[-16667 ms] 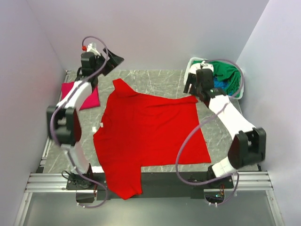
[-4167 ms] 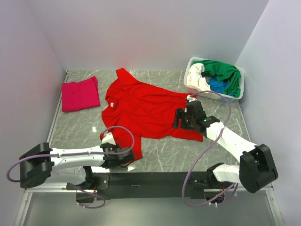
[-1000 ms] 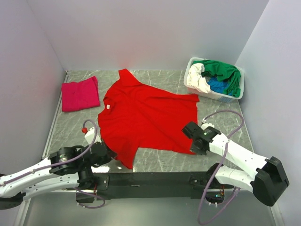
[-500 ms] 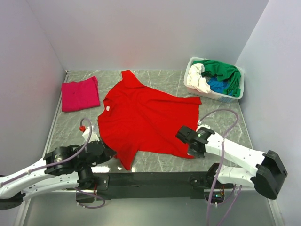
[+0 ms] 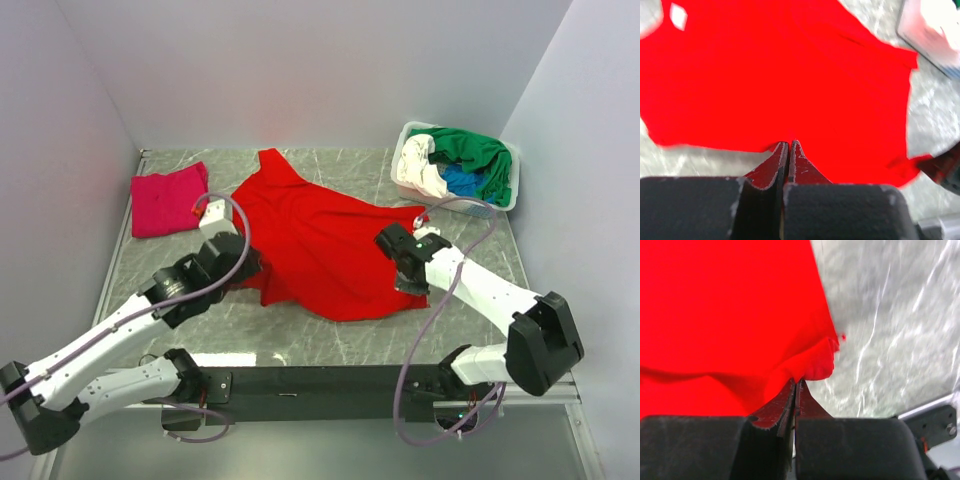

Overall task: Fold and stack the t-shirts
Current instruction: Fold the tshirt

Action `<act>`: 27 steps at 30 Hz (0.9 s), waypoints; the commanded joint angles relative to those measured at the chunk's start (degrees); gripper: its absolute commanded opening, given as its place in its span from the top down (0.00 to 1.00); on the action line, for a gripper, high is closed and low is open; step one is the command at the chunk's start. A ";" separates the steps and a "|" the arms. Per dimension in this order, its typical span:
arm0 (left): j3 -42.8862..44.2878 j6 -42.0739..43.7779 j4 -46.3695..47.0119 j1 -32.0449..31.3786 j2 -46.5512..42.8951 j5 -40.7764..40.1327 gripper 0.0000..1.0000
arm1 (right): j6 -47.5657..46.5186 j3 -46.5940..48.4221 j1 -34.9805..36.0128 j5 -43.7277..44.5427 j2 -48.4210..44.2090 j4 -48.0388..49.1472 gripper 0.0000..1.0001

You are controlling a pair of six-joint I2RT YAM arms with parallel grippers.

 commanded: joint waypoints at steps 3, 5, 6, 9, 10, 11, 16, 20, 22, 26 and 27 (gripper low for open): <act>2.08 15.43 13.86 7.82 4.37 8.59 0.99 | -9.85 3.64 -5.15 1.95 2.93 6.31 1.00; 3.23 19.20 17.47 9.84 8.15 12.56 0.99 | -12.22 4.52 -6.30 1.86 5.74 7.29 1.00; 4.45 20.09 18.09 10.29 10.95 13.09 0.99 | -13.01 4.87 -6.83 1.77 6.79 8.16 1.00; 7.08 23.26 19.77 12.31 16.40 14.23 0.99 | -15.56 6.45 -8.24 -0.07 11.62 10.44 1.00; 7.71 24.22 20.03 13.01 17.82 14.76 0.99 | -16.44 7.33 -8.59 -0.77 13.81 11.07 1.00; 8.41 24.58 20.55 14.75 18.96 15.72 0.99 | -16.71 7.86 -8.68 -1.12 14.88 11.42 1.00; 11.75 26.68 22.84 19.60 25.91 18.72 0.99 | -18.55 11.64 -9.82 -1.83 19.89 12.83 1.00; 14.12 28.44 25.04 22.41 29.87 21.61 0.99 | -20.05 14.01 -11.84 -2.62 21.65 13.18 1.00; 15.62 29.15 25.48 23.12 32.15 22.76 0.99 | -20.75 15.24 -12.37 -2.71 22.44 12.83 1.00; 18.60 29.94 25.40 25.14 36.36 23.99 0.99 | -21.89 17.09 -13.78 -2.80 23.94 12.74 1.00; 19.05 29.94 25.39 25.58 37.07 23.99 0.99 | -21.90 17.35 -14.04 -2.80 24.20 12.65 1.00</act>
